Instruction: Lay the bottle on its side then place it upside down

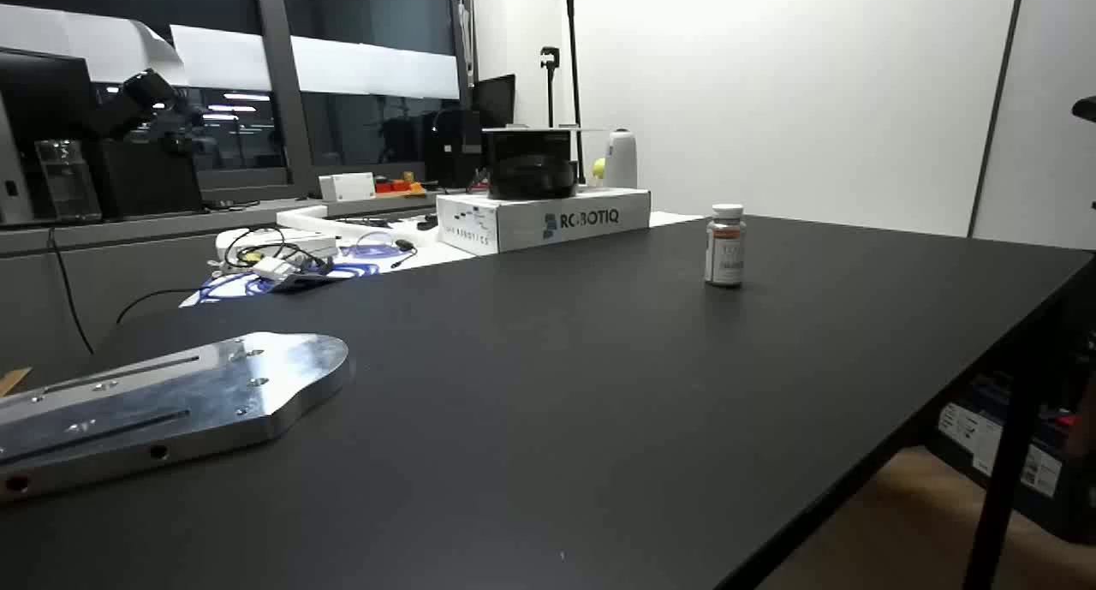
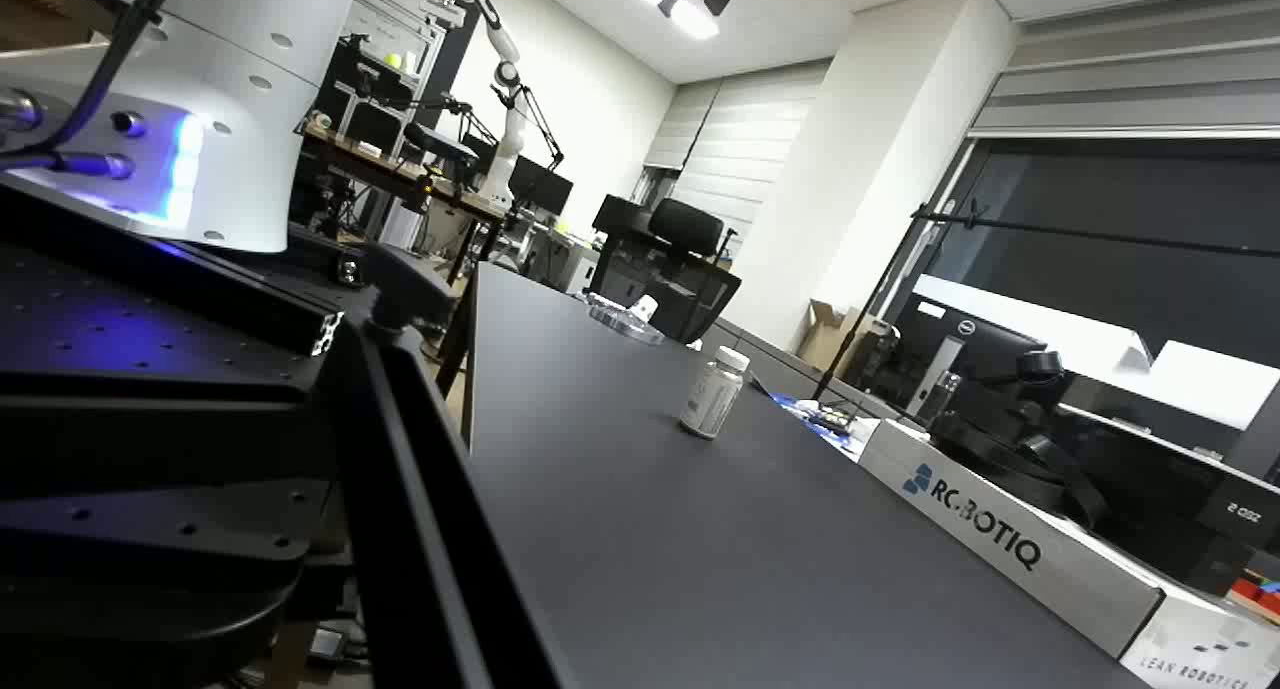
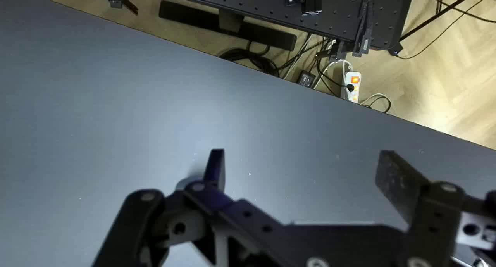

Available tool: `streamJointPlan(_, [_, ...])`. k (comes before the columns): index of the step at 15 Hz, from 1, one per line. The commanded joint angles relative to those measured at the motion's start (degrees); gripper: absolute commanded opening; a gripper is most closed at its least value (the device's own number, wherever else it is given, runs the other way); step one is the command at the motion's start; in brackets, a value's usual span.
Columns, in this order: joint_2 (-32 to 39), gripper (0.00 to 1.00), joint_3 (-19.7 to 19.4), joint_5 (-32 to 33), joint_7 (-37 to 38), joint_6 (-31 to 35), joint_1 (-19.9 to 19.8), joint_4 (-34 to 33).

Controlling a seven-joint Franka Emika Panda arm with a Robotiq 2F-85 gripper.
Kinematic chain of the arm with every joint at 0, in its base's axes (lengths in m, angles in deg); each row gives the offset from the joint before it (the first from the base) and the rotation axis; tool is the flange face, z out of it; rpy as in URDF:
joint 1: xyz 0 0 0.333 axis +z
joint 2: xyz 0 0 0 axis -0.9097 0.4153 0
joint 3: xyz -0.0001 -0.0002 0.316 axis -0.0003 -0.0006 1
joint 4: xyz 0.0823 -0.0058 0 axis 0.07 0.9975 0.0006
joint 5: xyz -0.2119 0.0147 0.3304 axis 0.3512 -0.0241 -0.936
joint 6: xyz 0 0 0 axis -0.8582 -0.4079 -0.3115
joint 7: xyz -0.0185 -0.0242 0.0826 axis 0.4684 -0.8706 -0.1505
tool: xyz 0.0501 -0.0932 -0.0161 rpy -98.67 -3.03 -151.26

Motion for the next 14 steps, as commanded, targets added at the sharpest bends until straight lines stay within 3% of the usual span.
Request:
streamJointPlan(1, [0.0,1.0,0.2,-0.1,-0.1,-0.1,-0.2,-0.1])
streamJointPlan(11, [0.0,1.0,0.2,-0.1,-0.1,-0.1,-0.2,-0.1])
streamJointPlan(14, [4.8,1.0,1.1,1.9,1.0,9.6,-0.9,-0.3])
